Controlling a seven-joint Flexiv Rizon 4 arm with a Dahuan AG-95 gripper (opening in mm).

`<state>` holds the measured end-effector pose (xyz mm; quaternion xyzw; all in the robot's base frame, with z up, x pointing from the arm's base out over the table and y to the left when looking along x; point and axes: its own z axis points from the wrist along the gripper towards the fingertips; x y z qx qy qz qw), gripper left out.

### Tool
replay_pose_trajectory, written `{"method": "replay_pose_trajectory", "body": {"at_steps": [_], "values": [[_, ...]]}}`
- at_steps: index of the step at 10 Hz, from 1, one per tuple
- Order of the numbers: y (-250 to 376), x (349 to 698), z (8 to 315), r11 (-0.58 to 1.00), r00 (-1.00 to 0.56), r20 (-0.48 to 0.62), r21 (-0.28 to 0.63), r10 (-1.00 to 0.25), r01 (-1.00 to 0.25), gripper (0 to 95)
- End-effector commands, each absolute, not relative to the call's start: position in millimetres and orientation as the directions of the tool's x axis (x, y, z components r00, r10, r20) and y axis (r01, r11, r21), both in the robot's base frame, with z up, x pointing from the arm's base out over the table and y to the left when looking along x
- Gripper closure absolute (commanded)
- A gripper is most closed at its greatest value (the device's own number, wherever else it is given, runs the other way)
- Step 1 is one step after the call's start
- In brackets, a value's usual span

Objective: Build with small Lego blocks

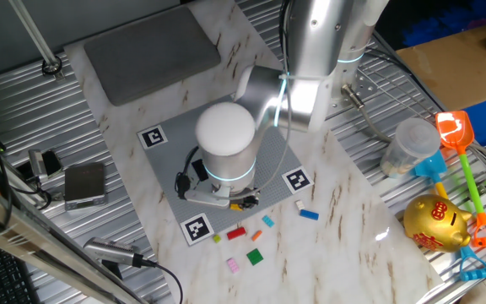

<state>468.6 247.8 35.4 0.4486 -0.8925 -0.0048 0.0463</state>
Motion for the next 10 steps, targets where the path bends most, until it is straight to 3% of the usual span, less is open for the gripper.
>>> {"method": "replay_pose_trajectory", "body": {"at_steps": [1,6,10], "values": [[247,468,35,0.616,-0.612,0.078,0.041,-0.787,-0.787,95.0],[243,469,36,0.560,-0.556,0.069,0.048,-0.828,-0.827,95.0],[171,487,37,0.337,-0.335,0.049,0.036,-0.941,-0.941,95.0]]}}
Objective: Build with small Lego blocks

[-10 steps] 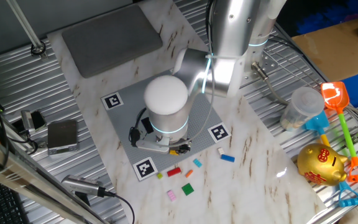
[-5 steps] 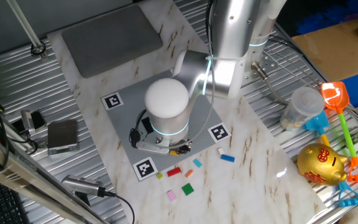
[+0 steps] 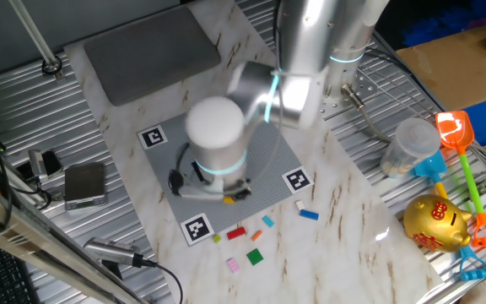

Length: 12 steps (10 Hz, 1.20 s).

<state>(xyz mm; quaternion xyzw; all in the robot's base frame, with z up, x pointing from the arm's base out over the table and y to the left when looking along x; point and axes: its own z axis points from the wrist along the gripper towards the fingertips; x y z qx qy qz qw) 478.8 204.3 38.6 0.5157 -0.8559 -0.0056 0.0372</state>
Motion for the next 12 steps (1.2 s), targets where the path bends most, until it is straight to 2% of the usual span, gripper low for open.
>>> {"method": "replay_pose_trajectory", "body": {"at_steps": [1,3,8,12], "values": [[160,488,34,0.297,-0.296,0.048,0.027,-0.954,-0.954,95.0],[148,488,30,0.248,-0.247,0.049,0.014,-0.968,-0.969,95.0],[153,489,28,0.265,-0.265,0.053,0.011,-0.963,-0.964,95.0],[153,489,28,0.360,-0.360,0.077,-0.011,-0.930,-0.933,95.0]]}}
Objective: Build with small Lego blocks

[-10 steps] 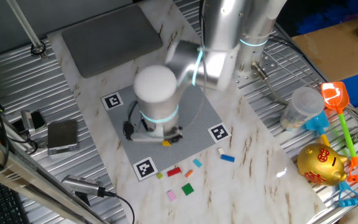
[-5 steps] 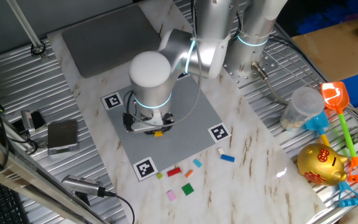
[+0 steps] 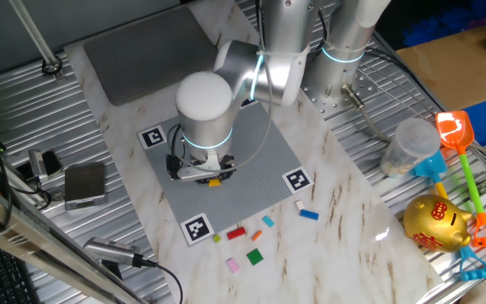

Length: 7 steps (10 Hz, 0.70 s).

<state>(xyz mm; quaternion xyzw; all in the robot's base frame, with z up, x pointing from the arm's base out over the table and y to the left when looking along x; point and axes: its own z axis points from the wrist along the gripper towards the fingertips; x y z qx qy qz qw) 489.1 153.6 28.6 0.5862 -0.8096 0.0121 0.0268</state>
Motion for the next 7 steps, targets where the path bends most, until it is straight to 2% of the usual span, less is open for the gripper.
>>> {"method": "replay_pose_trajectory", "body": {"at_steps": [1,7], "values": [[153,489,28,0.364,-0.364,0.084,-0.015,-0.928,-0.931,95.0],[89,520,30,0.186,-0.186,0.062,0.005,-0.981,-0.982,95.0]]}}
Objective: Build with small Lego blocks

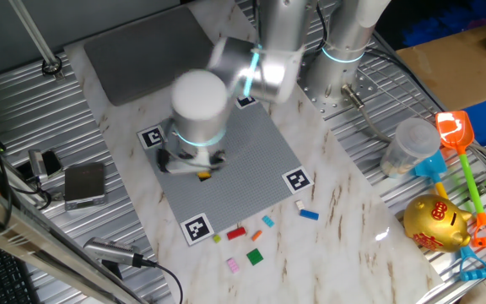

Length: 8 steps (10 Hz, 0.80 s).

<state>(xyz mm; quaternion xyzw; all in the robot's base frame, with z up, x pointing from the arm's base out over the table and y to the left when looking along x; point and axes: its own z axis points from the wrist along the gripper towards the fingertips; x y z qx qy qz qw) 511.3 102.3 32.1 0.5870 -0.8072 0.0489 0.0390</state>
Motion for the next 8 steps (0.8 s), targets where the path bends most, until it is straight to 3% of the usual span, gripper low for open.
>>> {"method": "replay_pose_trajectory", "body": {"at_steps": [1,8], "values": [[82,523,30,0.168,-0.168,0.061,0.005,-0.984,-0.986,95.0],[71,526,21,-0.029,0.030,0.006,0.042,-1.000,-0.999,95.0]]}}
